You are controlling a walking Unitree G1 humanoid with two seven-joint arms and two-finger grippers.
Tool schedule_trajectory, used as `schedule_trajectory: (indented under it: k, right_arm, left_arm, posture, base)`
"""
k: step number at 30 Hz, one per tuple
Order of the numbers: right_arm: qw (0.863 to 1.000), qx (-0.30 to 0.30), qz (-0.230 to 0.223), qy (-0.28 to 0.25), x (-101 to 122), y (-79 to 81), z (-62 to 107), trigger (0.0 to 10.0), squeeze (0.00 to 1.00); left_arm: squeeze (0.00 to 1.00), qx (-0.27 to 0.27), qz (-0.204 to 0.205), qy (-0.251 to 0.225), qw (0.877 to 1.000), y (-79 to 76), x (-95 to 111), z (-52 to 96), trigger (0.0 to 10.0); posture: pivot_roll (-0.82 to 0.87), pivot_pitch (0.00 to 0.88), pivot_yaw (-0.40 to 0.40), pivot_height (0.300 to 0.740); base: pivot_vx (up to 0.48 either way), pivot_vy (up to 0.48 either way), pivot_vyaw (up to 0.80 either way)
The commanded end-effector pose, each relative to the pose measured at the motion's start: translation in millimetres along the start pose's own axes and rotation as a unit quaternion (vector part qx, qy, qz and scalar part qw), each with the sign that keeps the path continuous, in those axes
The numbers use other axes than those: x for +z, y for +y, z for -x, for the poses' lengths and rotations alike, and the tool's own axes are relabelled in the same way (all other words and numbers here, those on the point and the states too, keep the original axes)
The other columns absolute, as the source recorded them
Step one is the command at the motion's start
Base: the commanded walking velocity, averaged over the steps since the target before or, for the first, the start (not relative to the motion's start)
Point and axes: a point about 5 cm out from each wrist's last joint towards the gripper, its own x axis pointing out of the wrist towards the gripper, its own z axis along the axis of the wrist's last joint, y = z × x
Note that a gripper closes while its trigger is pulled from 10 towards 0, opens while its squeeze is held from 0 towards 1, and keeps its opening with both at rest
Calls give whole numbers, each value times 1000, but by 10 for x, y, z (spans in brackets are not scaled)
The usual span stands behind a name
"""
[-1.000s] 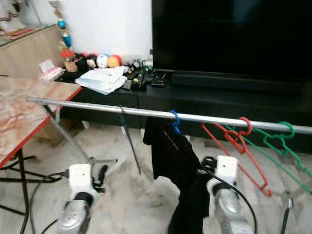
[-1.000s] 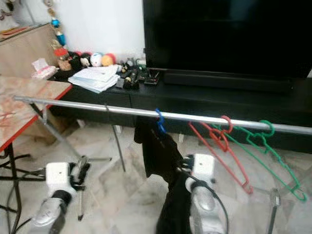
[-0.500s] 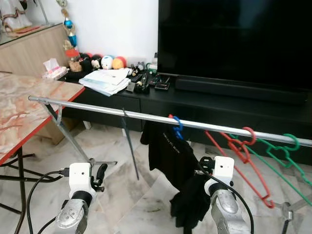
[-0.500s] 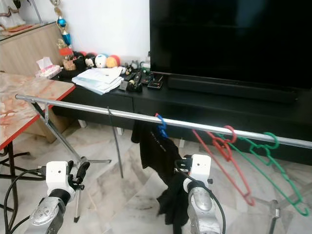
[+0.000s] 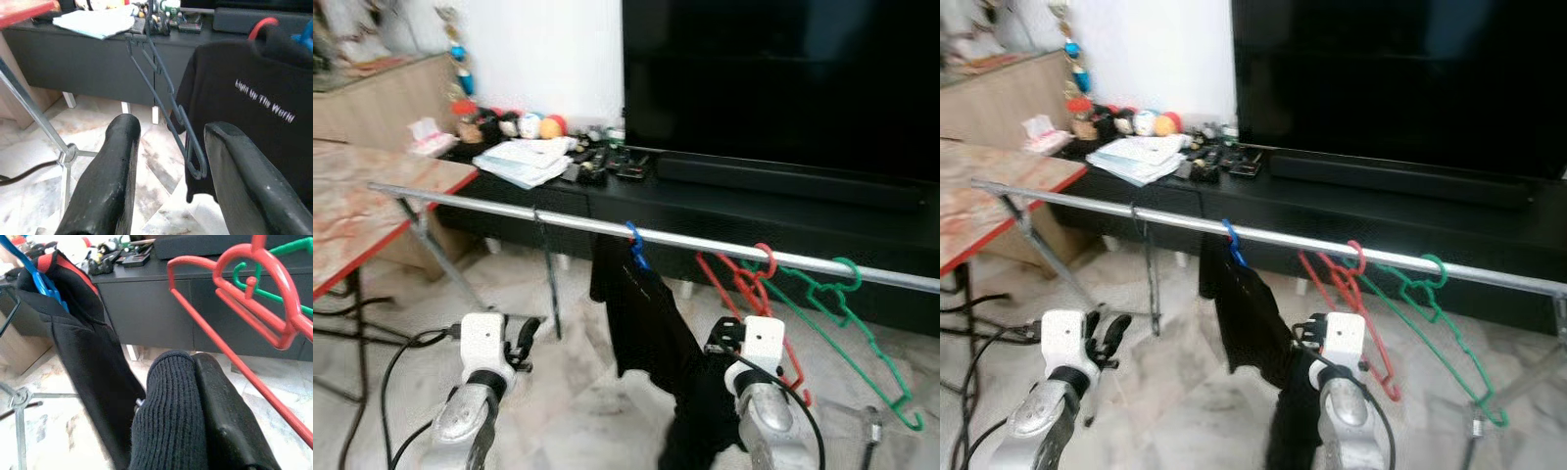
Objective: Hang hanger
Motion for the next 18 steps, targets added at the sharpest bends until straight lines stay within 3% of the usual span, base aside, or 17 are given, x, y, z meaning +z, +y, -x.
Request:
schedule_trajectory:
  k: [1, 5, 8, 13, 18]
  right_arm:
    - [1000, 10, -1, -16, 70, 68, -26, 10000, 0]
    - [999, 32, 3, 1, -16, 93, -5, 10000, 0]
    - [998, 52, 35, 30, -160, 67, 35, 10000, 0]
    - [995, 34, 57, 80, -417, -77, 131, 10000, 0]
    - [995, 22, 51, 85, -457, -111, 155, 10000, 0]
  left_arm:
    - [0, 4, -10, -13, 1000, 67, 108, -33, 10000]
    - [0, 28, -12, -10, 1000, 95, 67, -5, 10000]
    - [0, 29, -10, -5, 1000, 84, 40, 21, 10000]
    - [0, 29, -8, -4, 1000, 64, 26, 45, 10000]
    - [0, 29, -4, -5, 1000, 58, 21, 55, 10000]
  posture:
    - [44, 20, 50, 740]
    - [38, 21, 51, 740]
    - [42, 22, 50, 740]
    - [46, 24, 48, 740]
    - [41, 27, 53, 740]
  base:
    - [0, 0, 0]
    - [0, 0, 0]
    - [0, 0, 0]
    - [0, 0, 0]
    - [0, 0, 0]
